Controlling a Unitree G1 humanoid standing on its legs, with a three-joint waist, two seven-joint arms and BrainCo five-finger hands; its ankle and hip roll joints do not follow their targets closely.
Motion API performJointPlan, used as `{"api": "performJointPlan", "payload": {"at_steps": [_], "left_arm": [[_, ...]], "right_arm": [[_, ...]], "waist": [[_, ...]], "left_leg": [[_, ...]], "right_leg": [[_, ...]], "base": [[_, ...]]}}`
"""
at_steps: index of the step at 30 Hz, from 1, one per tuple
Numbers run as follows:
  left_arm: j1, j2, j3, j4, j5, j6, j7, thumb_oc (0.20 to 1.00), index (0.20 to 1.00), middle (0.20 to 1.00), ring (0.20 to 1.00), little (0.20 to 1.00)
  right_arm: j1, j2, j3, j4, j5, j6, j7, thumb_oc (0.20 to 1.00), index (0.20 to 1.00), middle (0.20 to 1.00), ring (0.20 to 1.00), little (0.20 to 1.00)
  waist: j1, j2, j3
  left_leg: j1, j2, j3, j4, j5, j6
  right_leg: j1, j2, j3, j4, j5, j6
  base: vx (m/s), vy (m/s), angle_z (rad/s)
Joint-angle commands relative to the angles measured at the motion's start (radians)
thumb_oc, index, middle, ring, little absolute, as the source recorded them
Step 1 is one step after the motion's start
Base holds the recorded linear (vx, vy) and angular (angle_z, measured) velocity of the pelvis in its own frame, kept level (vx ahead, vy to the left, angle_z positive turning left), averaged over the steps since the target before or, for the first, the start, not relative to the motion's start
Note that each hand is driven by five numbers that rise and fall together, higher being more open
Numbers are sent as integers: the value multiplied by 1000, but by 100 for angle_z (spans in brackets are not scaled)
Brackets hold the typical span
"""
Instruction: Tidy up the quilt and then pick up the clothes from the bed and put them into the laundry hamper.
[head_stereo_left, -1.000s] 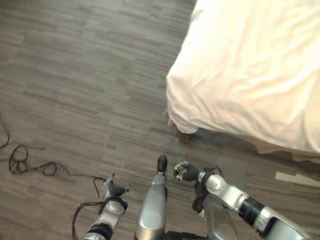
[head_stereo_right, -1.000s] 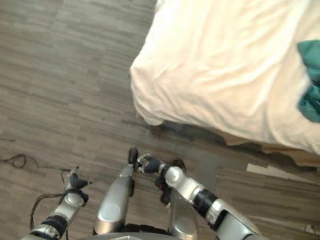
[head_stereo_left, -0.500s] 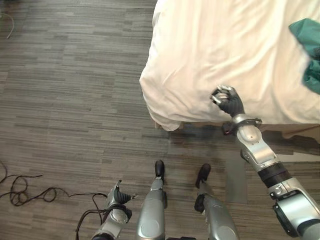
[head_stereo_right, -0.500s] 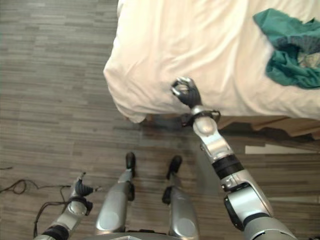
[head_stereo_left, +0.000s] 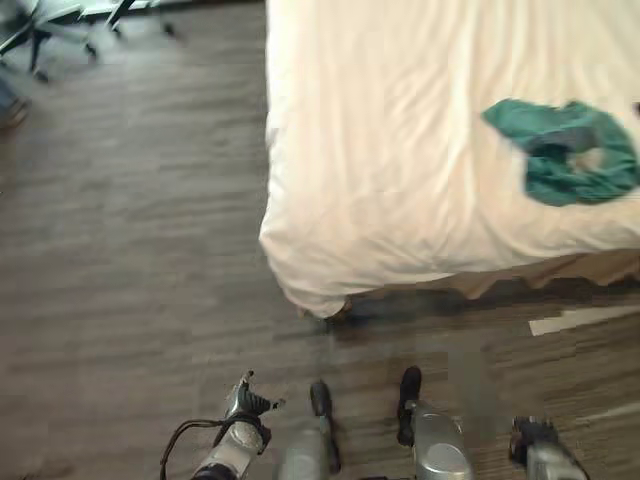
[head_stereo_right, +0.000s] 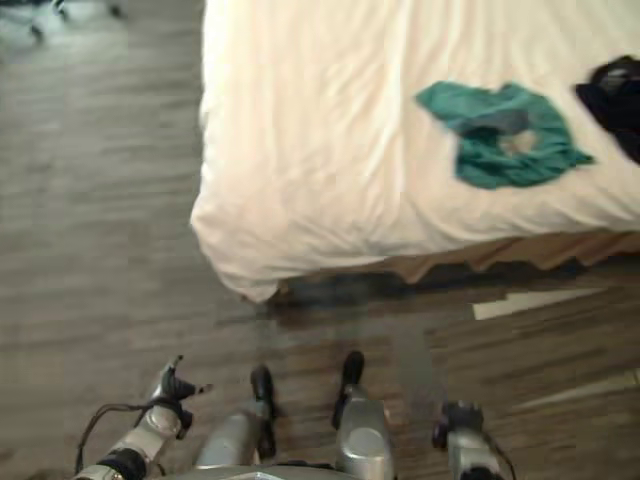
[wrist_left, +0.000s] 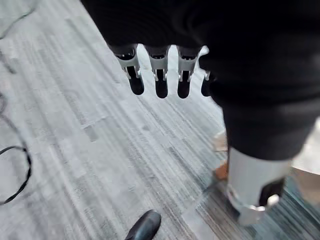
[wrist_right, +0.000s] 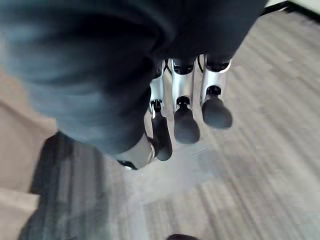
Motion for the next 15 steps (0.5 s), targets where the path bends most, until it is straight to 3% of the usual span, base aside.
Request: {"api": "performJointPlan", "payload": {"at_steps": [1, 2, 3, 4, 5, 6, 7, 8, 9, 11, 13, 15], "left_arm": [[-13, 28, -42, 31, 84, -5, -19, 1000, 1000, 1000, 1000, 1000], [-25, 36, -70, 55, 140, 0, -43, 1000, 1000, 1000, 1000, 1000], [-25, 35, -70, 55, 140, 0, -43, 1000, 1000, 1000, 1000, 1000], [-31, 40, -80, 72, 168, -3, -51, 1000, 1000, 1000, 1000, 1000], [-31, 58, -136, 66, 281, -14, -70, 1000, 1000, 1000, 1000, 1000], [-36, 66, -149, 89, 324, -5, -72, 1000, 1000, 1000, 1000, 1000], [-36, 64, -148, 90, 326, -5, -72, 1000, 1000, 1000, 1000, 1000], [-50, 57, -144, 80, 305, -17, -65, 1000, 1000, 1000, 1000, 1000], [-57, 56, -131, 86, 286, -8, -53, 1000, 1000, 1000, 1000, 1000], [-63, 54, -110, 94, 258, -15, -32, 1000, 1000, 1000, 1000, 1000], [-53, 36, -74, 116, 217, -13, -7, 1000, 1000, 1000, 1000, 1000], [-39, 23, -55, 120, 193, -17, 16, 1000, 1000, 1000, 1000, 1000]], "right_arm": [[-10, 25, 33, 40, -64, -1, 53, 1000, 1000, 1000, 1000, 1000], [19, 27, 62, 66, -138, 10, 66, 1000, 1000, 1000, 1000, 1000], [20, 27, 62, 66, -138, 10, 66, 1000, 1000, 1000, 1000, 1000], [15, 28, 84, 85, -181, 16, 75, 1000, 1000, 1000, 1000, 1000], [38, 33, 114, 102, -237, 8, 78, 1000, 1000, 1000, 1000, 1000], [37, 27, 120, 94, -228, 11, 83, 1000, 1000, 1000, 1000, 1000], [38, 26, 121, 93, -227, 12, 83, 1000, 1000, 1000, 1000, 1000], [33, 20, 142, 85, -230, 8, 73, 1000, 1000, 1000, 1000, 1000], [15, 16, 153, 81, -228, 13, 65, 1000, 1000, 1000, 1000, 1000], [-4, 13, 161, 66, -228, 8, 52, 1000, 1000, 1000, 1000, 1000], [-24, 15, 168, 54, -214, 5, 45, 1000, 1000, 1000, 1000, 1000], [-26, 12, 191, 33, -227, 1, 39, 1000, 1000, 1000, 1000, 1000]], "waist": [[-30, 16, -59], [-50, 22, -81], [-51, 23, -81], [-50, 26, -102], [-43, 22, -139], [-79, 35, -148], [-75, 36, -149], [-53, 27, -136], [-38, 17, -121], [-7, -2, -109], [22, -28, -113], [51, -38, -107]], "left_leg": [[83, -13, 9, 3, -104, -41], [134, -29, 31, 9, -150, -38], [135, -28, 30, 9, -150, -38], [158, -39, 56, 31, -170, -38], [163, -28, 102, 149, -210, -41], [166, 3, 131, 248, -157, -76], [163, 7, 135, 255, -159, -80], [49, 74, 104, 580, -14, -155], [-7, 67, 49, 685, 40, -170], [-95, 53, -23, 786, -14, -145], [-147, 18, -114, 702, -38, -86], [-193, 12, -216, 593, -93, -63]], "right_leg": [[-85, -44, 12, 173, -117, 100], [-80, -18, -123, 122, -150, 102], [-79, -18, -123, 121, -150, 102], [-58, -26, -244, 75, -154, 69], [19, 0, -312, -26, -221, -12], [21, 55, -242, -39, -235, -39], [21, 62, -239, -46, -233, -43], [98, 129, -176, -139, -258, -91], [105, 150, -120, -150, -253, -105], [142, 168, -31, -194, -264, -103], [154, 154, 100, -214, -240, -75], [192, 150, 217, -246, -237, -51]], "base": [[409, 43, -97], [335, 37, -57], [432, 31, -61], [369, -114, -87], [545, -182, -102], [387, -200, -131], [360, -207, -131], [264, -151, -123], [293, -129, -149], [155, 116, -238], [234, 268, -310], [419, 352, -220]]}}
